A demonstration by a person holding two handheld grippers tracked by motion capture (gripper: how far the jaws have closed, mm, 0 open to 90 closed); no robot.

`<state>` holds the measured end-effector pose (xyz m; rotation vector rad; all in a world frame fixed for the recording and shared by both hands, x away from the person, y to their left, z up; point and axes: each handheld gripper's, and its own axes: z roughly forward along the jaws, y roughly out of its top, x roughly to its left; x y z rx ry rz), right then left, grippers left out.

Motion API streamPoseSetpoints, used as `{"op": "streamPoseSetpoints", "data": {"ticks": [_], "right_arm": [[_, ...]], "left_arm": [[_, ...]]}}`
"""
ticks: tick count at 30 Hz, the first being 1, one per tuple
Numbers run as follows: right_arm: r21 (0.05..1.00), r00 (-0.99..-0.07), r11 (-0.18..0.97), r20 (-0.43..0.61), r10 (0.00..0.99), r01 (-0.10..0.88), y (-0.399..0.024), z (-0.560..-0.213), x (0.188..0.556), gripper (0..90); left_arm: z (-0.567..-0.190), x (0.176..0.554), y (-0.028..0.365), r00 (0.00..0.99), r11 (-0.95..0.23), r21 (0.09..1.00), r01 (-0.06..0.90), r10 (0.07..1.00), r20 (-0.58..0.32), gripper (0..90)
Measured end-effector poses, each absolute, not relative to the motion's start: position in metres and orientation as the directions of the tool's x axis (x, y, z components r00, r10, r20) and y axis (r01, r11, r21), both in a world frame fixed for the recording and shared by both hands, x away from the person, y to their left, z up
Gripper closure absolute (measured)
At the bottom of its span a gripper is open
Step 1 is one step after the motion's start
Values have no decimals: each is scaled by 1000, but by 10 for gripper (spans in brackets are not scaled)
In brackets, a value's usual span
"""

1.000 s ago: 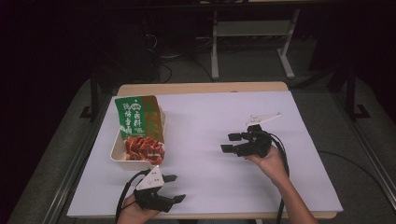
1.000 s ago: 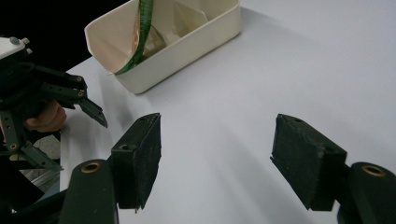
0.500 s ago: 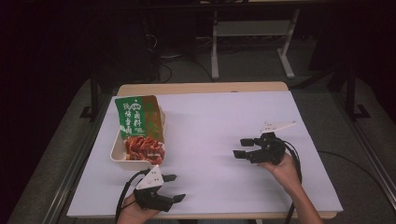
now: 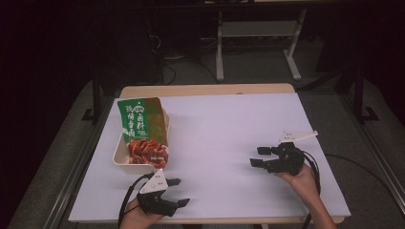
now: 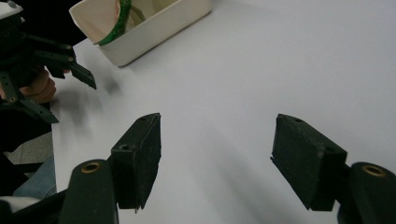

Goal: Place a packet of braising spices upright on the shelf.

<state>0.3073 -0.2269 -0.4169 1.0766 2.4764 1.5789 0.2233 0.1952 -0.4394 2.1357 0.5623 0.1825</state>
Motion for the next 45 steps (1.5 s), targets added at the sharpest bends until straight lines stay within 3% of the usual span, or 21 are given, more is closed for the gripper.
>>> {"op": "streamPoseSetpoints", "data": {"ticks": [32, 45], "right_arm": [[791, -737, 242, 347, 580, 562, -245, -444, 270, 283], [826, -764, 277, 254, 593, 490, -235, -444, 255, 279]], "left_arm": [[-439, 223, 197, 881, -491, 807, 328, 466, -75, 277], [-438, 220, 195, 885, -514, 800, 310, 463, -46, 278]]}}
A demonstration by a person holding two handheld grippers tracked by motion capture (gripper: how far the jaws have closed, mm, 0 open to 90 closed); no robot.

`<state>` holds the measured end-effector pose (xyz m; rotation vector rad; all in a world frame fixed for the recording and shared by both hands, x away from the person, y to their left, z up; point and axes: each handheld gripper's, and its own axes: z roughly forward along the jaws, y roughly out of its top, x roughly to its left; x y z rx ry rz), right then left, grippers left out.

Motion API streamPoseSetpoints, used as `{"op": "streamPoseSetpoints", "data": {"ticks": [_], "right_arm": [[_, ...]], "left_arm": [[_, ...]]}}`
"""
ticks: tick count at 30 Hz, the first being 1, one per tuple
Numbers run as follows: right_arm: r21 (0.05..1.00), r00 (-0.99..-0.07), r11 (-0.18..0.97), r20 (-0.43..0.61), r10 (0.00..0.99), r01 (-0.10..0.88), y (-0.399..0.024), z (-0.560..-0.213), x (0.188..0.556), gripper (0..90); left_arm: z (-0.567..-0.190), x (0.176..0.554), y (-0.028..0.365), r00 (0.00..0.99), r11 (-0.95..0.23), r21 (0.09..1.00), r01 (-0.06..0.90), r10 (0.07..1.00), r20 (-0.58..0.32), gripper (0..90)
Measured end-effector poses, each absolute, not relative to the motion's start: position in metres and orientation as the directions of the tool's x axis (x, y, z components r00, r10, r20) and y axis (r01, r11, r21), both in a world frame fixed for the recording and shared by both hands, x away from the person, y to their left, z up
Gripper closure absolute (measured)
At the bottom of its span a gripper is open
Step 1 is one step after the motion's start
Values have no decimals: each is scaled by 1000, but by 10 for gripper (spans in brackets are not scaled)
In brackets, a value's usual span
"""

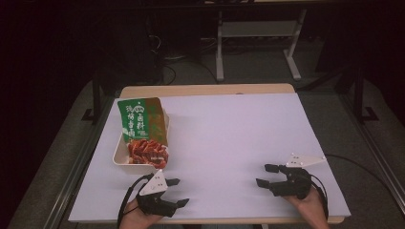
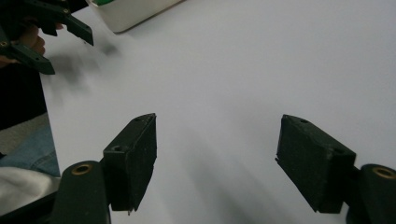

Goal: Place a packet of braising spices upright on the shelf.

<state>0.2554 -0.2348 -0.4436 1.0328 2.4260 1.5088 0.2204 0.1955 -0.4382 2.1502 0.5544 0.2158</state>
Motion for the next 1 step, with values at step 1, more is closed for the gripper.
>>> {"op": "streamPoseSetpoints", "data": {"ticks": [1], "right_arm": [[829, -765, 278, 247, 595, 485, -234, -443, 255, 283]], "left_arm": [[-438, 220, 195, 885, -515, 800, 309, 463, -44, 278]]}}
